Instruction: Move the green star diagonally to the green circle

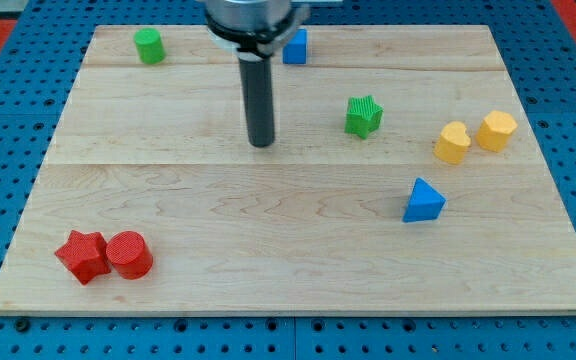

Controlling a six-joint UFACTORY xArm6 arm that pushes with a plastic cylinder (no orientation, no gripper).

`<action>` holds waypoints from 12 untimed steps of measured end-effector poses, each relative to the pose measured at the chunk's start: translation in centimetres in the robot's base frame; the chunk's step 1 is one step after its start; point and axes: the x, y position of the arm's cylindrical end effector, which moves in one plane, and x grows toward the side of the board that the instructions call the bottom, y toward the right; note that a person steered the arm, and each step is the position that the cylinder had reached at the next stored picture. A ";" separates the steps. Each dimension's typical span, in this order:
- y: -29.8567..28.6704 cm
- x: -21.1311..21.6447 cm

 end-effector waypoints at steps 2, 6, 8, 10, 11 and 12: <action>12.2 0.1; 4.4 -1.1; 11.4 -3.4; 6.3 -9.1; 8.7 -9.8; 8.8 -11.3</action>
